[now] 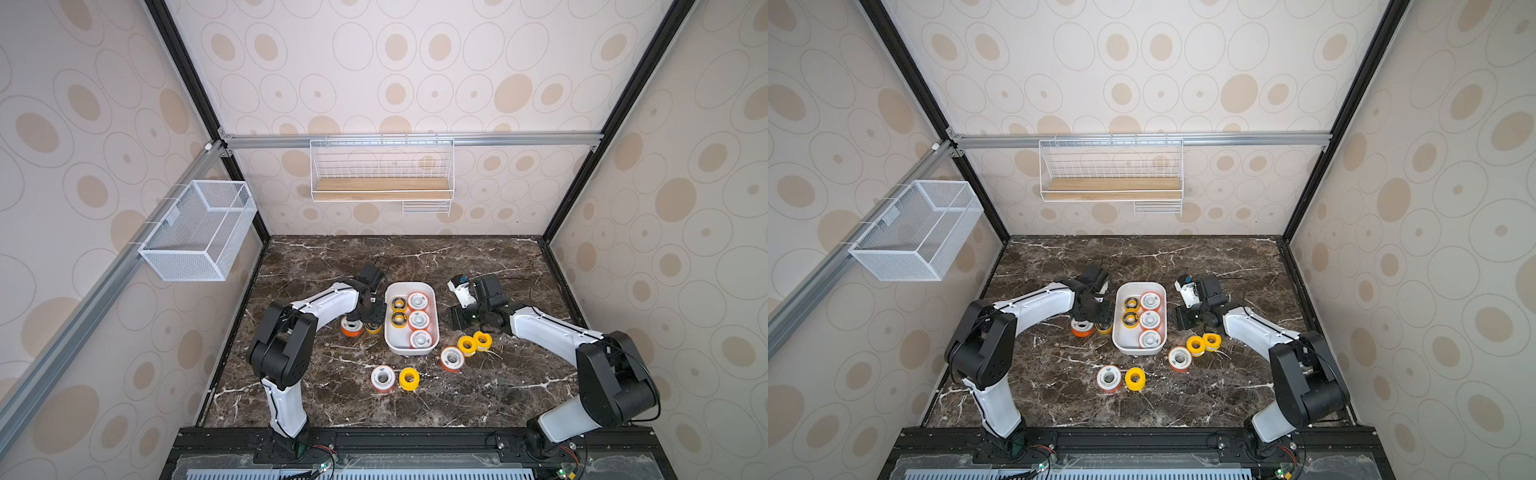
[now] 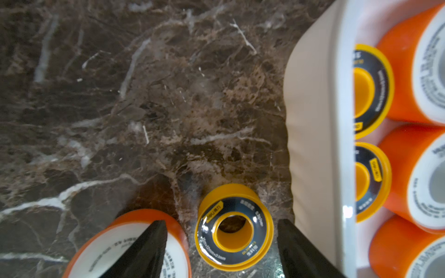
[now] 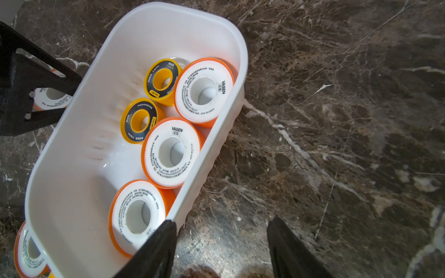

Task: Put the sealing tape into the storage box
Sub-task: Pick up the sealing tape at the center of the board.

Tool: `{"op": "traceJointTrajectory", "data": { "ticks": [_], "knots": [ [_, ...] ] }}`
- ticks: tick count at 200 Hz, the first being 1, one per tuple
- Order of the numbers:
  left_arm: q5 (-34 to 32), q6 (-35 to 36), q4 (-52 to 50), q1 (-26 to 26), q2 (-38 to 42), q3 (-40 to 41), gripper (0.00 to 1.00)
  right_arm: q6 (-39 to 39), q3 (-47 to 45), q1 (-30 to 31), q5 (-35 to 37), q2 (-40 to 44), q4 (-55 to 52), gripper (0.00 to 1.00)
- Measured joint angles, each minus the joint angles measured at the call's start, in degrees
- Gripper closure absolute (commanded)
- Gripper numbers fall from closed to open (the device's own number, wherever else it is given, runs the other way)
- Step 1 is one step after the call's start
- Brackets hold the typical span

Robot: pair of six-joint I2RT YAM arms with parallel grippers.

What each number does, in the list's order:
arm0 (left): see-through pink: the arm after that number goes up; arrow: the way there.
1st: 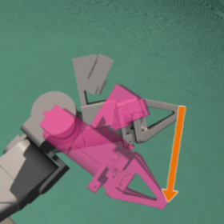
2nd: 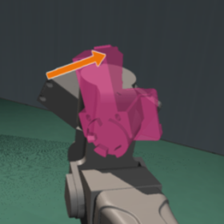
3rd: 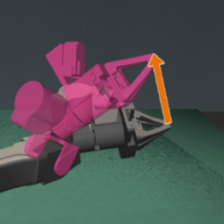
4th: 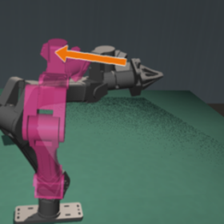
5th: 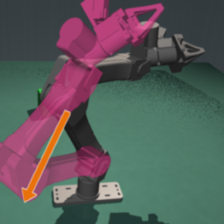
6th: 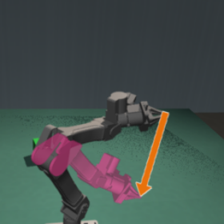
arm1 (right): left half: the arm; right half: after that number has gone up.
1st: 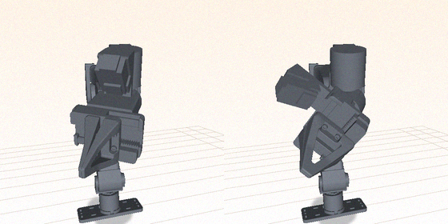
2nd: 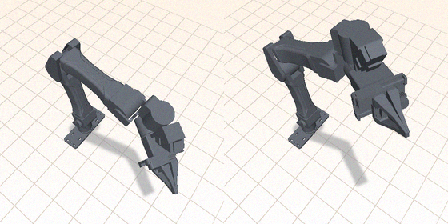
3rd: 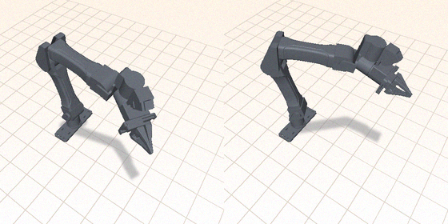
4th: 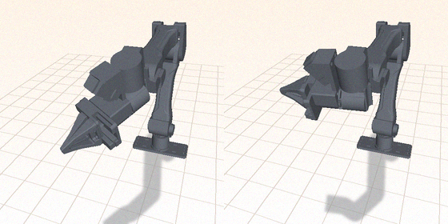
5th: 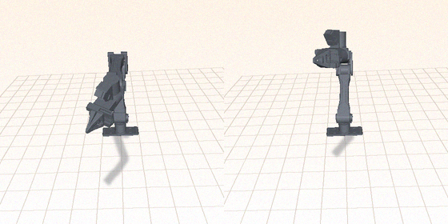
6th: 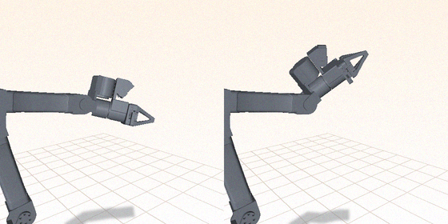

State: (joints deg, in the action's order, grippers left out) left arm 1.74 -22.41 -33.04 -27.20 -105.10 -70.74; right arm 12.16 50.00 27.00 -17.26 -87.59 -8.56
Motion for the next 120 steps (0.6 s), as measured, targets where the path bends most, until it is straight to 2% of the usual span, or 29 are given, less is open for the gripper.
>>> {"op": "traceJointTrajectory", "data": {
  "ticks": [66, 120],
  "knots": [
    [-6.2, 0.3, -1.1, -1.9, 0.4, 0.0, 0.19, 0.0, 0.2, 0.0, 0.0, -0.5, -0.2, 0.34],
    [-6.9, 2.6, -1.8, -3.8, 0.6, -2.0, 0.19, 0.0, 0.5, 0.0, 0.0, -0.7, -0.5, 0.34]
  ]
}}
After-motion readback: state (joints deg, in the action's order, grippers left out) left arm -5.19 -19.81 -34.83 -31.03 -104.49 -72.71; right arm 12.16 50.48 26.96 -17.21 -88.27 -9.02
